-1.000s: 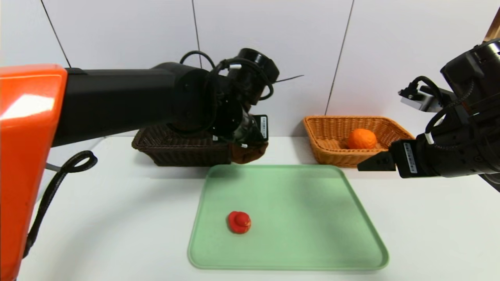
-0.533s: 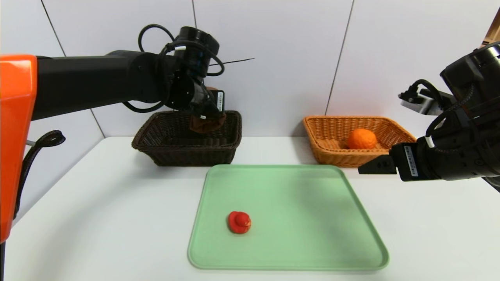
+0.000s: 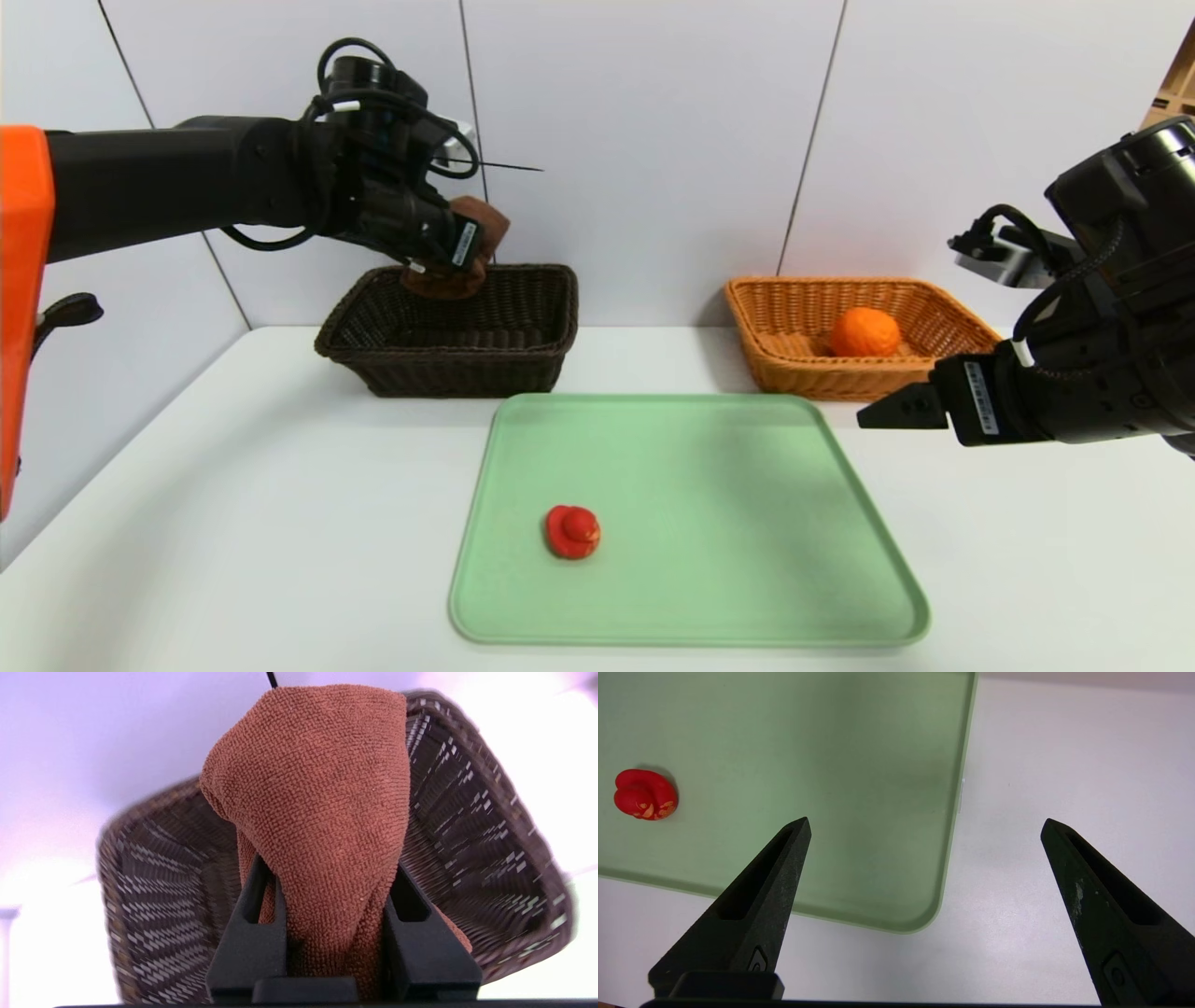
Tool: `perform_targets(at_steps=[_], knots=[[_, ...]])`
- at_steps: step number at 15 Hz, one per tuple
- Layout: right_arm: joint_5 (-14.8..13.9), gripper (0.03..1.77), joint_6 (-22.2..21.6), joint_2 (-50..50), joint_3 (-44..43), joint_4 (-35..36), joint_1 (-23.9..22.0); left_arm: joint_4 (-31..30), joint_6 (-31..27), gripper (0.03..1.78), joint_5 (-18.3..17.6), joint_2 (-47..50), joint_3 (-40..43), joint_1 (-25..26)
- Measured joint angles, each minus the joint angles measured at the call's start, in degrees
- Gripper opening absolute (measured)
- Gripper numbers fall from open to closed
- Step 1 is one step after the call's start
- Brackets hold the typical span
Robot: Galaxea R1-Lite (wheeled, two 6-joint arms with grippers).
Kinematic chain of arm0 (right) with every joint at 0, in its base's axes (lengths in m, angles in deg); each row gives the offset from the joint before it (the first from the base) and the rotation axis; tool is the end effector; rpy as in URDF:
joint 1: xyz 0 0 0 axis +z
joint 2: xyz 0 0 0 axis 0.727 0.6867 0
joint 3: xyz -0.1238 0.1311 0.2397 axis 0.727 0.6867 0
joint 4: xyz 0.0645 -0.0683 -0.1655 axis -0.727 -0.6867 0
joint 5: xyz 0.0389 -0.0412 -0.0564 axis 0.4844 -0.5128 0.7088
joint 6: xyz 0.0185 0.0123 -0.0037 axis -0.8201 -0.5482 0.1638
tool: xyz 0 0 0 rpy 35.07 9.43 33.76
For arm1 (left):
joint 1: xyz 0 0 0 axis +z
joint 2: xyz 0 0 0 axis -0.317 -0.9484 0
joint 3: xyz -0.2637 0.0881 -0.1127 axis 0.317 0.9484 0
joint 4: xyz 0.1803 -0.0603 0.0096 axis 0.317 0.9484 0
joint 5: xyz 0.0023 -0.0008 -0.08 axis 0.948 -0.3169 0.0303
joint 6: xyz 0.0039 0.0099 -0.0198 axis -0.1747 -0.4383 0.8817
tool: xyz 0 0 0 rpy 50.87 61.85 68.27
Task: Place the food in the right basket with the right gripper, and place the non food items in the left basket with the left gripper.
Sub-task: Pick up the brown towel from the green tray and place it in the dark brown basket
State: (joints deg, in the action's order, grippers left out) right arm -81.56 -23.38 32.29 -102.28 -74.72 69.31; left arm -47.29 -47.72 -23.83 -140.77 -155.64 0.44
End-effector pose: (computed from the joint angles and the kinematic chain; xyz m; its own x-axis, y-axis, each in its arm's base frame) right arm 0.2127 0.0867 0.2527 0.6294 0.1687 -0.7586 -0.1471 0.9844 0.0968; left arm 0.3973 -0.1277 0.2761 0.8745 -0.2065 -0.4388 0.3286 0.9178 0.2229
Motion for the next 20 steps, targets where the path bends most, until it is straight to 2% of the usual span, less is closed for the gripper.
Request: perform_targets(at_steps=[5, 7, 8, 12, 15, 20], knots=[[0.0, 1.70, 0.0, 0.2, 0.2, 0.0, 0.0, 0.4, -23.5, 0.50, -10.7, -1.8, 0.0, 5.9], [0.1, 1.70, 0.0, 0.3, 0.4, 0.1, 0.0, 0.5, -31.6, 0.50, -11.4, -3.5, 0.0, 7.2], [0.1, 1.70, 0.0, 0.4, 0.6, 0.4, 0.0, 0.5, -33.5, 0.50, -11.4, -4.3, 0.0, 7.4], [-0.1, 1.70, 0.0, 0.4, 1.4, 1.7, 0.0, 0.5, -34.0, 0.54, -11.5, -6.8, 0.0, 7.7], [0.0, 1.70, 0.0, 0.5, 1.5, 1.8, 0.0, 0.3, -33.8, 0.92, -11.5, -7.6, 0.0, 7.7], [-0.1, 1.70, -0.1, 0.5, 1.5, 1.7, 0.0, 0.2, -33.6, 1.30, -11.5, -7.8, 0.0, 7.7]])
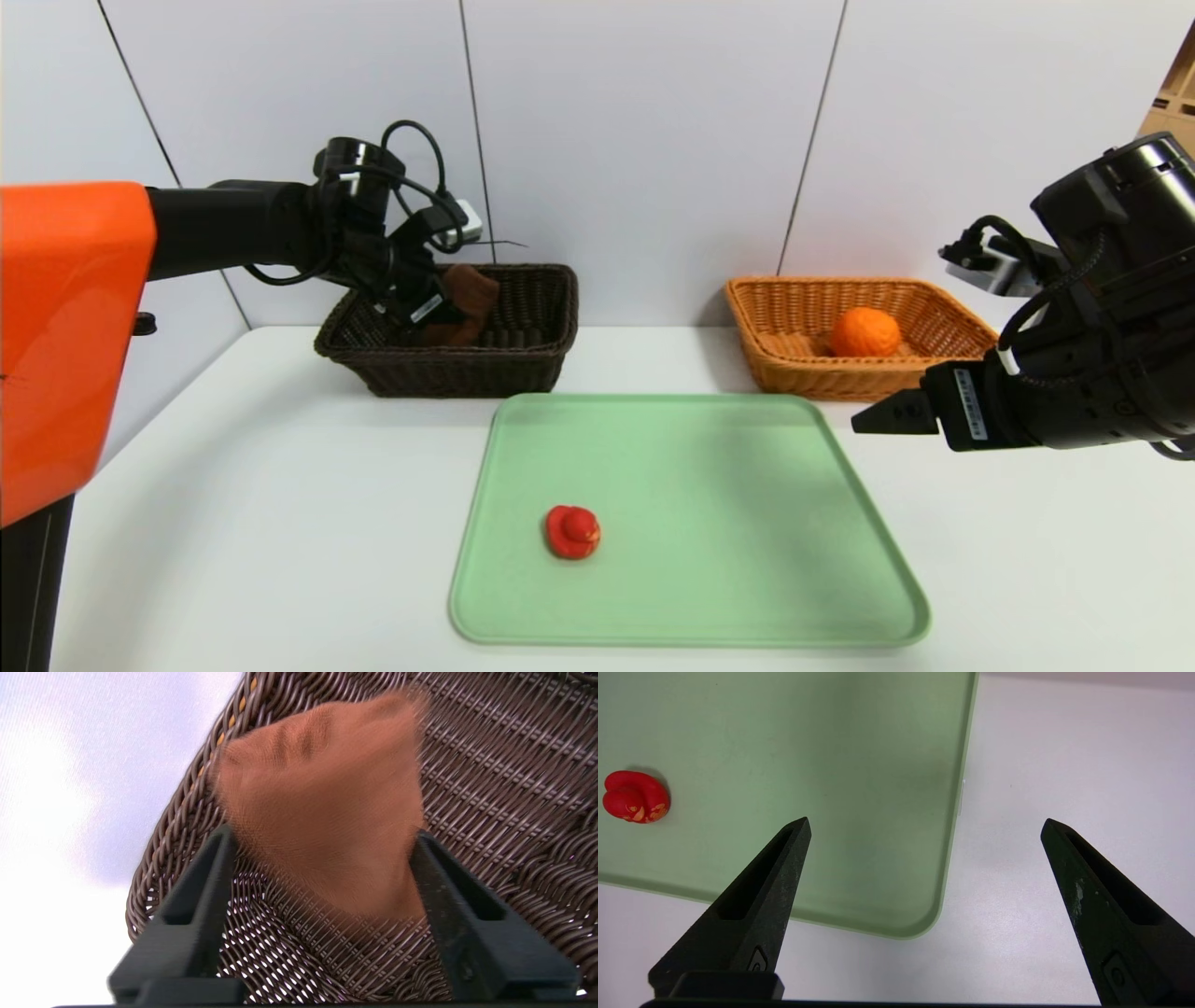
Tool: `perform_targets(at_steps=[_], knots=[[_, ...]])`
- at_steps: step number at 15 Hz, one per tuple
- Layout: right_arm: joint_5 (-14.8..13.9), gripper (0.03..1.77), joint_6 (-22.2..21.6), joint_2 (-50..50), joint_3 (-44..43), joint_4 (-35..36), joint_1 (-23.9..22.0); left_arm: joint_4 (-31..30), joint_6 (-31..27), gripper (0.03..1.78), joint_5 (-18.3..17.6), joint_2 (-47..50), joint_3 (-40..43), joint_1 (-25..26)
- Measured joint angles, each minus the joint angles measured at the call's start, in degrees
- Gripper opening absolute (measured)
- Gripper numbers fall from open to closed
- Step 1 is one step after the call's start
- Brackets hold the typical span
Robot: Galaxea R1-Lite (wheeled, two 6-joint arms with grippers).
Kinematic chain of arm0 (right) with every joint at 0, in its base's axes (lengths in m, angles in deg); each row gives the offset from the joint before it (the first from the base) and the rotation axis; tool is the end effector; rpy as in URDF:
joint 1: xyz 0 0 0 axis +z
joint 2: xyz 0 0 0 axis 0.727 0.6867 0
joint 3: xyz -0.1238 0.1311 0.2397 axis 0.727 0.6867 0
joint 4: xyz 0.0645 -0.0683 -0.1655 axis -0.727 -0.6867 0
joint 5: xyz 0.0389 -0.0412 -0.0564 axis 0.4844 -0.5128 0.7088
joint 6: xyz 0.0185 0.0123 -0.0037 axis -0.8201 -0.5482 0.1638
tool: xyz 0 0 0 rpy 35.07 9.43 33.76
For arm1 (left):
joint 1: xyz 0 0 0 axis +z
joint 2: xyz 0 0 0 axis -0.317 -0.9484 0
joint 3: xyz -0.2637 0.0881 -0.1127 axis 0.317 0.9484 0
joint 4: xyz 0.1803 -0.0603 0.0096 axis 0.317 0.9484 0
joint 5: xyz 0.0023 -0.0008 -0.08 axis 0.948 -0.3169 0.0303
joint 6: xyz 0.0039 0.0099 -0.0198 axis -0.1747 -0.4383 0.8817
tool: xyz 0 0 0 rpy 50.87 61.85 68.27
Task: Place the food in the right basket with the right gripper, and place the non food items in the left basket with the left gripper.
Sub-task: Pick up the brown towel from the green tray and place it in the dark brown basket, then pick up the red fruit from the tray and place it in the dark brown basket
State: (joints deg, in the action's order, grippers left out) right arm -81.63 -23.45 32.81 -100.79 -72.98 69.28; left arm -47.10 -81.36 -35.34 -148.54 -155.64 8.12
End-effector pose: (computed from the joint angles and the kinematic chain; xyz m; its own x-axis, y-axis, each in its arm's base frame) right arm 0.2158 0.0878 0.2460 0.6266 0.1658 -0.7615 -0.1445 0.9849 0.0956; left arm 0.4427 -0.0839 0.2169 0.7857 -0.2717 -0.5557 0.5913 0.5935 0.5459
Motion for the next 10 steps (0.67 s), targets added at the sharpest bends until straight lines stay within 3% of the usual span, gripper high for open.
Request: perform_targets(at_steps=[7, 10], knots=[[0.1, 1.70, 0.0, 0.0, -0.1, 0.1, 0.0, 0.2, 0.3, 1.53, 0.0, 1.5, 0.0, 0.0], [0.1, 1.70, 0.0, 0.0, -0.1, 0.1, 0.0, 1.8, 6.1, 1.59, -0.1, 4.5, 0.0, -1.0]])
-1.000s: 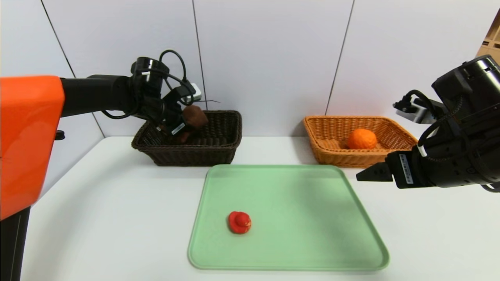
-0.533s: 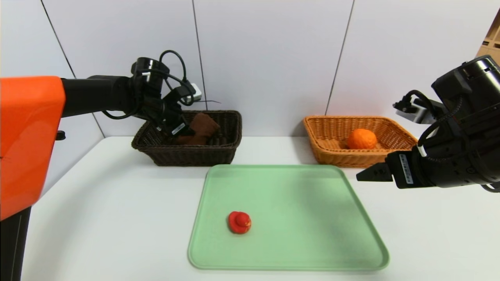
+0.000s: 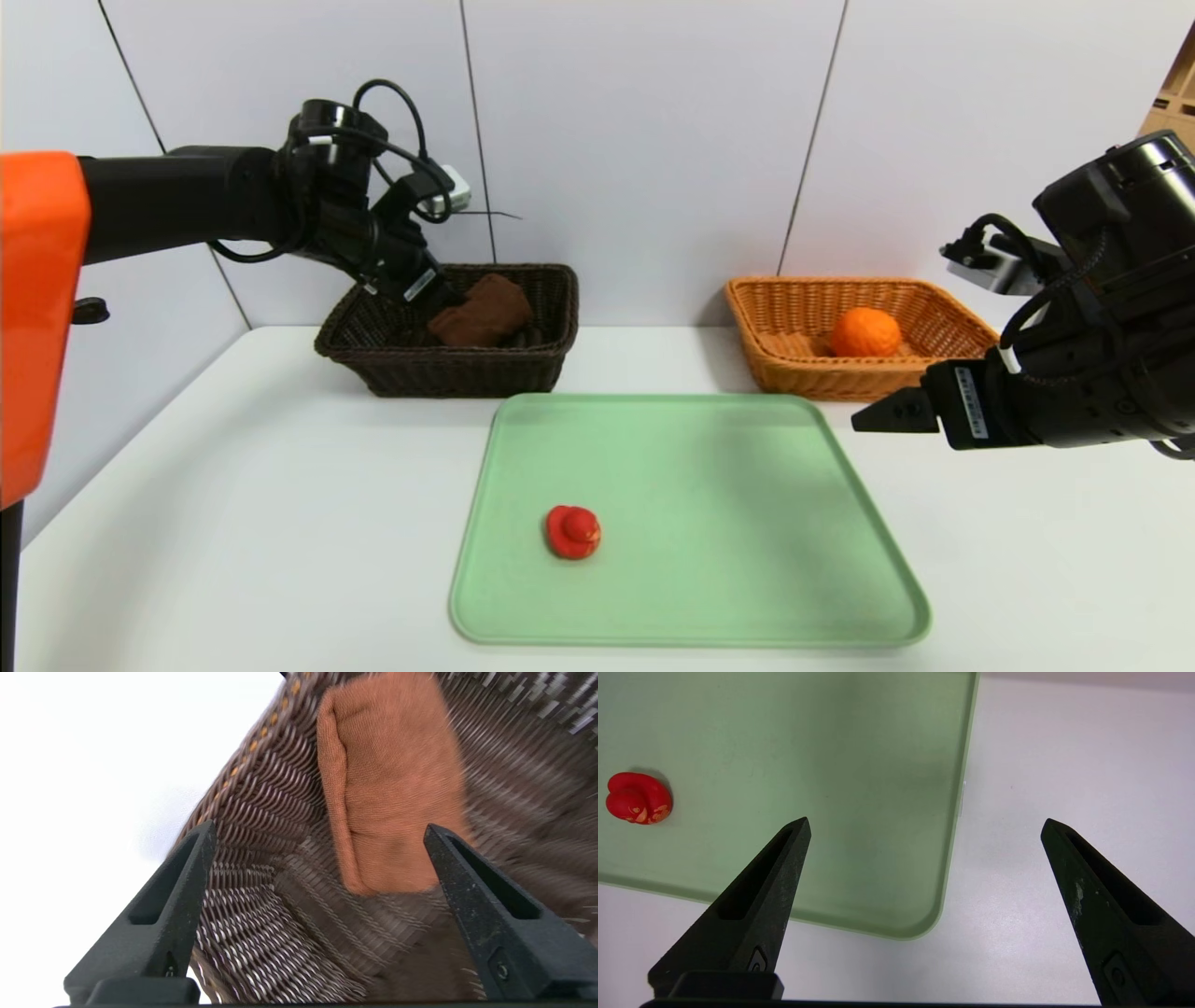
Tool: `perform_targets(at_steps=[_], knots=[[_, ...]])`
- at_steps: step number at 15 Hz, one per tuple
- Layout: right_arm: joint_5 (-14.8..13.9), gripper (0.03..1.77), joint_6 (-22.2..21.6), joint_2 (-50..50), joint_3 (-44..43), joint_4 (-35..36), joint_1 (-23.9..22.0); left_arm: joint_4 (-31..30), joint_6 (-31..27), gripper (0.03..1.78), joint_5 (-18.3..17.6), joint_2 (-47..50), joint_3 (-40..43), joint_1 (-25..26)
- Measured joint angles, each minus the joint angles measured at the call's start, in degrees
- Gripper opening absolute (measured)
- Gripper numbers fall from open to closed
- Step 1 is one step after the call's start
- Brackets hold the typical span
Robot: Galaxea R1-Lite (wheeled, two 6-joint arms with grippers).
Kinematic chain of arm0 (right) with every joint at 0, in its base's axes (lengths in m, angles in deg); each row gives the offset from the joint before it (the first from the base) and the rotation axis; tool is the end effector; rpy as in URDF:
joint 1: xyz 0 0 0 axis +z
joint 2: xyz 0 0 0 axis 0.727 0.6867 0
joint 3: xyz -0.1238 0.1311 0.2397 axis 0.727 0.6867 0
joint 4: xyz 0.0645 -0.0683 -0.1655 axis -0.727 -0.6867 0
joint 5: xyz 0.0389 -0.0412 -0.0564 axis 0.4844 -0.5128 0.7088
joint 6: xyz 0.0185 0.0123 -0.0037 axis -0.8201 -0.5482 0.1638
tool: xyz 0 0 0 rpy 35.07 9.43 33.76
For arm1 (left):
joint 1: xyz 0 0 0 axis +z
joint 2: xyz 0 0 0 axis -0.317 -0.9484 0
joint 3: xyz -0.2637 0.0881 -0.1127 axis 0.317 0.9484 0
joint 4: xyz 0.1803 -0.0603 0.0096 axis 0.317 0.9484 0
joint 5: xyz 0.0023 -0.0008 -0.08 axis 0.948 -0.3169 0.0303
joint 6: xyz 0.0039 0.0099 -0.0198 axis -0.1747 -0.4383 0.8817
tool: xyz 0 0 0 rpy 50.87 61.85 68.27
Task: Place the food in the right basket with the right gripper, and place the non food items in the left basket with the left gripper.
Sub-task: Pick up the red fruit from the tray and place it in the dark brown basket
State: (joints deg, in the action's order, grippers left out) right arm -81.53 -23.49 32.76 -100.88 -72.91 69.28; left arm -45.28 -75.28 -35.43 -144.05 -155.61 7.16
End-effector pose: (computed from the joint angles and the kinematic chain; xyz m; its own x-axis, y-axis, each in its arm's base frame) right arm 0.2158 0.0879 0.2466 0.6286 0.1686 -0.7593 -0.1454 0.9845 0.0982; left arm 0.4216 -0.0874 0.2486 0.8048 -0.2912 -0.5172 0.5590 0.6648 0.4955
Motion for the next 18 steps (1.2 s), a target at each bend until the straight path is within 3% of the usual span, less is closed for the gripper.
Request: perform_targets(at_steps=[7, 9, 14, 18], knots=[[-0.2, 1.71, 0.0, -0.4, 0.1, 0.0, 0.0, 6.8, 33.5, 1.66, 0.4, 9.5, 4.2, -11.8], [-0.1, 1.71, -0.1, -0.5, 0.2, 0.0, 0.0, 7.0, 39.5, 1.67, 0.9, 12.3, 8.9, -14.4], [-0.1, 1.71, -0.1, -0.5, 0.4, 0.0, -0.1, 7.1, 51.1, 1.68, 11.8, 16.2, 20.2, -22.0], [-0.2, 1.71, -0.1, -0.5, 0.9, 1.7, -0.4, 7.5, 60.6, 1.69, 17.1, 16.8, 25.3, -28.9]])
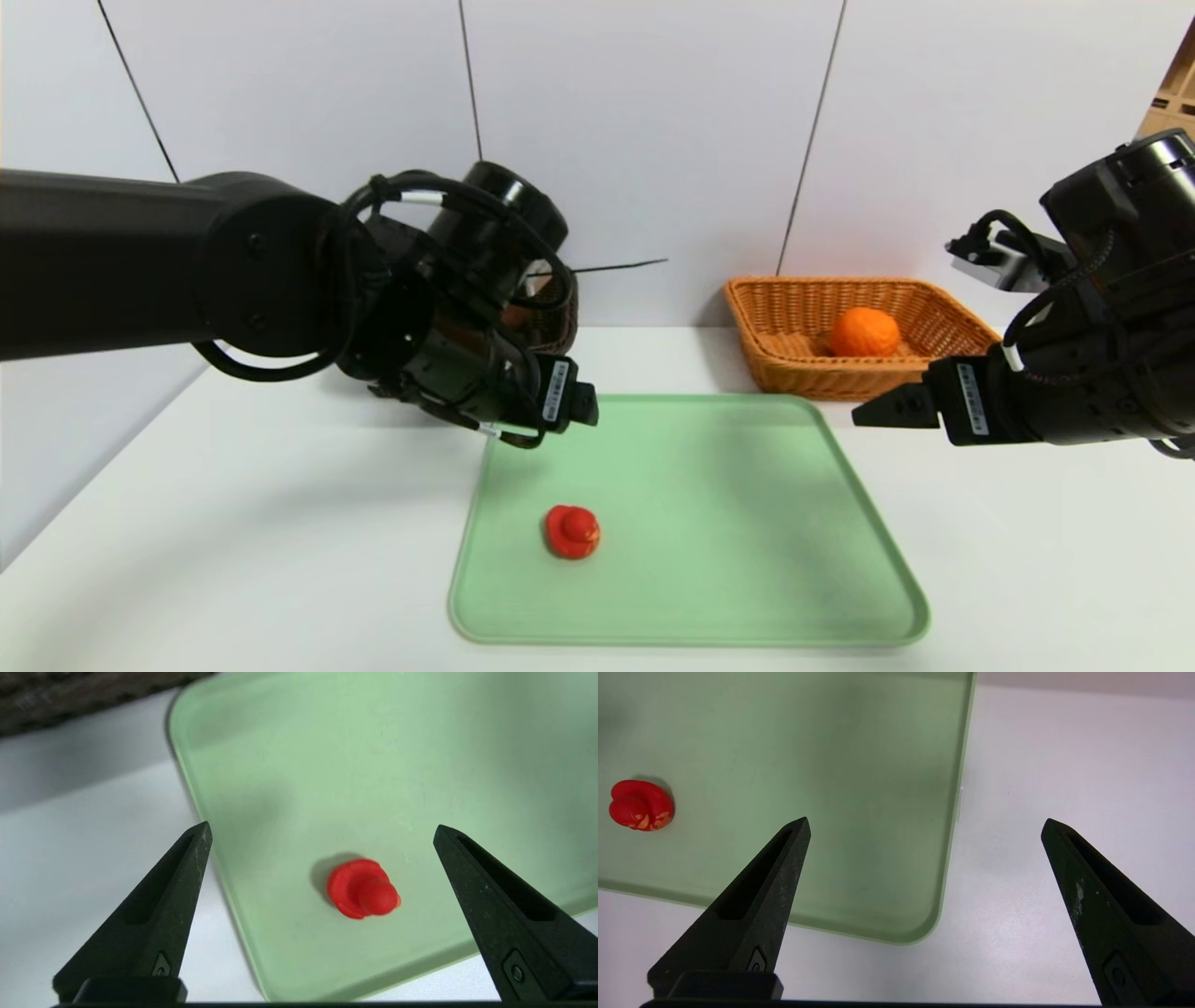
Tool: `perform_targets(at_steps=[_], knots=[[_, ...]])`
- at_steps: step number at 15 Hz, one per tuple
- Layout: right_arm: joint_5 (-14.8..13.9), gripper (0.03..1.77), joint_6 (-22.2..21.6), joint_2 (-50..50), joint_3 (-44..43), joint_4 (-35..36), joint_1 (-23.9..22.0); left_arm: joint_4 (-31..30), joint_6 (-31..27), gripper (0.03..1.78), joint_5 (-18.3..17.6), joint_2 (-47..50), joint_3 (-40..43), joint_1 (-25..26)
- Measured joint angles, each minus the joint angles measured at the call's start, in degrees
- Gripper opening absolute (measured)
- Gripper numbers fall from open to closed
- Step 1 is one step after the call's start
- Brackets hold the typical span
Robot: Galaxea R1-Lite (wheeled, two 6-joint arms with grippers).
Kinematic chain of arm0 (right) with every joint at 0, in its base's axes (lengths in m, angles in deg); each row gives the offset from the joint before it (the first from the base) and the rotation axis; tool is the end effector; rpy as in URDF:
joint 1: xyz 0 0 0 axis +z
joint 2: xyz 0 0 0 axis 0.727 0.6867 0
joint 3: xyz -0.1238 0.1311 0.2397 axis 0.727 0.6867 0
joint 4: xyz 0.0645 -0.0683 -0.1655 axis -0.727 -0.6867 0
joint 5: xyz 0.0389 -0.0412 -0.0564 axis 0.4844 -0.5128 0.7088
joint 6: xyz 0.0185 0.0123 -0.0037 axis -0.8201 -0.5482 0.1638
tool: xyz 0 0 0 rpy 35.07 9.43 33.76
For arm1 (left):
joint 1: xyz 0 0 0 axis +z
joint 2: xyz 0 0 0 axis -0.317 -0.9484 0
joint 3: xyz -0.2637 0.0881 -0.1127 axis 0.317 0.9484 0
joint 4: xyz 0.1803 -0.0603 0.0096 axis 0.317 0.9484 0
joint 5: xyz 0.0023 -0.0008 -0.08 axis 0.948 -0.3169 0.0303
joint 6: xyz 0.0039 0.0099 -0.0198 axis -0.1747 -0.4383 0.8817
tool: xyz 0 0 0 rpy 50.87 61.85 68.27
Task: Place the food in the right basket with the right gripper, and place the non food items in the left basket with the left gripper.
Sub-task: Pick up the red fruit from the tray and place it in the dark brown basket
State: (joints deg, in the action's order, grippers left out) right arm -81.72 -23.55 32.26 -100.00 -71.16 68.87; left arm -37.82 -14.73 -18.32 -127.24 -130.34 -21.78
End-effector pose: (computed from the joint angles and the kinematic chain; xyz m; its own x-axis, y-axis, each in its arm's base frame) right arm 0.2159 0.0860 0.2468 0.6475 0.1677 -0.7434 -0.1377 0.9852 0.1023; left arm 0.2596 -0.2150 0.2342 0.6193 -0.3019 -0.7248 0.3150 0.9411 -0.1228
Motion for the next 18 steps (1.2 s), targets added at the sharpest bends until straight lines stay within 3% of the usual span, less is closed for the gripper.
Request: perform_targets(at_steps=[3, 7, 14, 18], knots=[[0.1, 1.71, 0.0, -0.7, 0.6, 0.3, 0.0, 0.0, 4.7, 1.69, 4.7, 0.1, 4.0, -3.4], [0.4, 1.71, 0.2, -1.0, 0.7, 0.4, 0.7, 1.5, 9.4, 1.69, 5.2, 0.0, 6.6, -6.2], [0.4, 1.71, 0.2, -1.0, 0.8, 0.5, 1.5, 1.6, 11.5, 1.69, 5.4, -2.2, 8.0, -8.9], [0.3, 1.71, 0.1, -1.0, 1.1, 0.5, 1.5, 1.4, 12.8, 1.69, 8.1, -5.8, 7.6, -9.9]])
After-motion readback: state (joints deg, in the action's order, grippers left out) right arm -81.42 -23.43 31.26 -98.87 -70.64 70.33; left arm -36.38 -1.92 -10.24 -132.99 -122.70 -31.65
